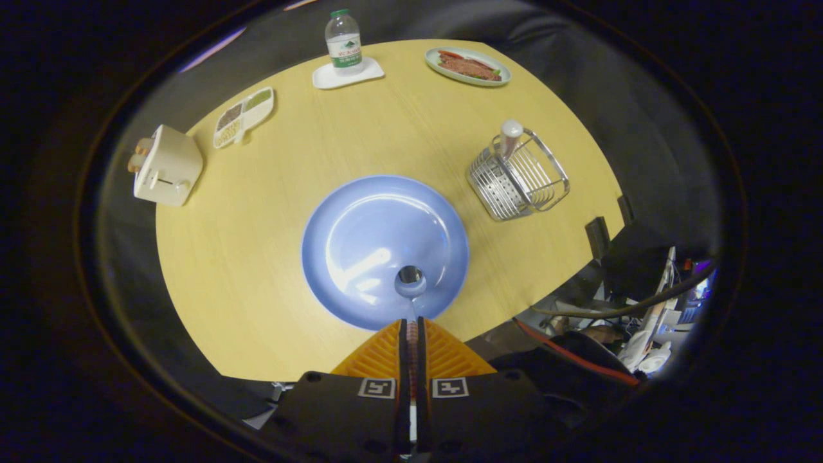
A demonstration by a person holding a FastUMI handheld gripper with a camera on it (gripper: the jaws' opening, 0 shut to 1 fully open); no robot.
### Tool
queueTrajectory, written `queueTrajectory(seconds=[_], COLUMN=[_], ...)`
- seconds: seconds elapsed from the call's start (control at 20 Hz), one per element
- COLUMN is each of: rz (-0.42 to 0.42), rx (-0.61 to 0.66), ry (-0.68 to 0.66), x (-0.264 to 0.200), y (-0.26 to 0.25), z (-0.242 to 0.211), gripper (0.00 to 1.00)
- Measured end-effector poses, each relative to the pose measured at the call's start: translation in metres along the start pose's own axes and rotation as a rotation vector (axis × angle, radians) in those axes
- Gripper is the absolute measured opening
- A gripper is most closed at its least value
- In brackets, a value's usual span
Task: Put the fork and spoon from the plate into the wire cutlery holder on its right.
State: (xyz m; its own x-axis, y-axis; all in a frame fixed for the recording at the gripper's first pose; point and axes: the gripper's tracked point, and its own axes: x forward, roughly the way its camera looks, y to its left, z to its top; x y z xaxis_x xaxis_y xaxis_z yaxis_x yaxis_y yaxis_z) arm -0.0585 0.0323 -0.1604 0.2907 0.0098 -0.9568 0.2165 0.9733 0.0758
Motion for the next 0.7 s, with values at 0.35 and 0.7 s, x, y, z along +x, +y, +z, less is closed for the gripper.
queueTrajectory(seconds=[0.35,0.7], rz=[-0.024,-0.047], rx=[-0.028,-0.040], ry=[0.059,0.058], x=[0.033,0.067], y=[0.000,0.001], z=[-0.019,-0.020], gripper=[0.07,0.03])
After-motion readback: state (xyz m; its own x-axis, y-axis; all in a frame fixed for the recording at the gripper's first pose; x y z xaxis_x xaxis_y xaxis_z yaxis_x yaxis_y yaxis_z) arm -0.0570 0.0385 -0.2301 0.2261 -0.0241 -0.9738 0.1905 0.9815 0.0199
